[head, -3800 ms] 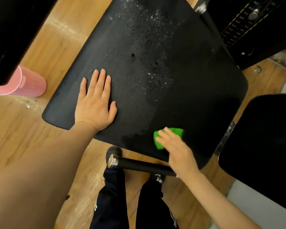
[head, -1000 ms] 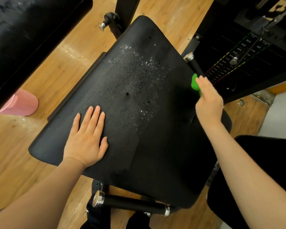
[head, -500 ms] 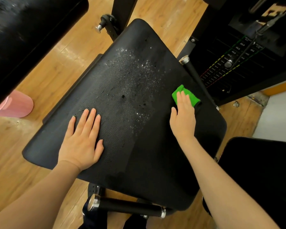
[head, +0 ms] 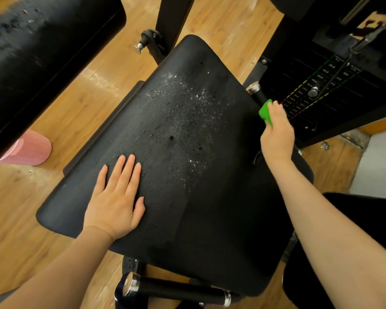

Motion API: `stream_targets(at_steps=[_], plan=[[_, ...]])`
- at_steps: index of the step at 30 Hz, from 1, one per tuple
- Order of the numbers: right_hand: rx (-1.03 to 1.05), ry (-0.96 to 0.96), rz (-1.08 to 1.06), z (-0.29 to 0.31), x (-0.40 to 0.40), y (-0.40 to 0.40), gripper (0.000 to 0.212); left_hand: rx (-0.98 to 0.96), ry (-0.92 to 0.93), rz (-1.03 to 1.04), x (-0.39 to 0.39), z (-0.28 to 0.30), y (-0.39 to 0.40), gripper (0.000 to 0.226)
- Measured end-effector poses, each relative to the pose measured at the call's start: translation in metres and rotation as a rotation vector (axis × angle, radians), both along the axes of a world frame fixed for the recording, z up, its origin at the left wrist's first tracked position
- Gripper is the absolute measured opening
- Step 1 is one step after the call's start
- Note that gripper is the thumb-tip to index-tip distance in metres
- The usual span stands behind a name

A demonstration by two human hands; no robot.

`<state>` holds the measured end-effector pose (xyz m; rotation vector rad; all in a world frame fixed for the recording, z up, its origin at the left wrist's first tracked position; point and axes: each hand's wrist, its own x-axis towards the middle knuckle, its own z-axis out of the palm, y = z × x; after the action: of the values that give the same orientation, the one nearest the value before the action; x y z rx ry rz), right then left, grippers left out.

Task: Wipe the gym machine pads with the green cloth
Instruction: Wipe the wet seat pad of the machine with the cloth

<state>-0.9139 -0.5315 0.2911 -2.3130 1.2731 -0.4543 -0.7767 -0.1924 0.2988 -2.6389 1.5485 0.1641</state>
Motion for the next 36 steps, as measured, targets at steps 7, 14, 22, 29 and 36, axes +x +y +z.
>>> stream_targets(at_steps=[7,14,22,29,36], plan=[[0.055,0.156,-0.002,-0.02,0.013,0.008,0.046,-0.004,-0.008,-0.002,0.001,0.0,-0.001,0.069],[0.006,0.197,0.113,-0.028,-0.04,0.074,0.046,0.0,-0.002,0.002,0.0,0.001,-0.001,0.069],[0.058,-0.012,0.057,-0.006,-0.008,0.009,0.042,0.002,-0.015,-0.005,0.0,0.0,-0.001,0.069],[0.108,0.004,-0.02,-0.016,0.028,0.006,0.044,0.01,-0.034,-0.008,0.001,0.001,-0.001,0.069],[0.049,-0.043,0.166,-0.029,-0.023,0.131,0.042,0.044,-0.035,-0.007,0.001,0.003,-0.003,0.07]])
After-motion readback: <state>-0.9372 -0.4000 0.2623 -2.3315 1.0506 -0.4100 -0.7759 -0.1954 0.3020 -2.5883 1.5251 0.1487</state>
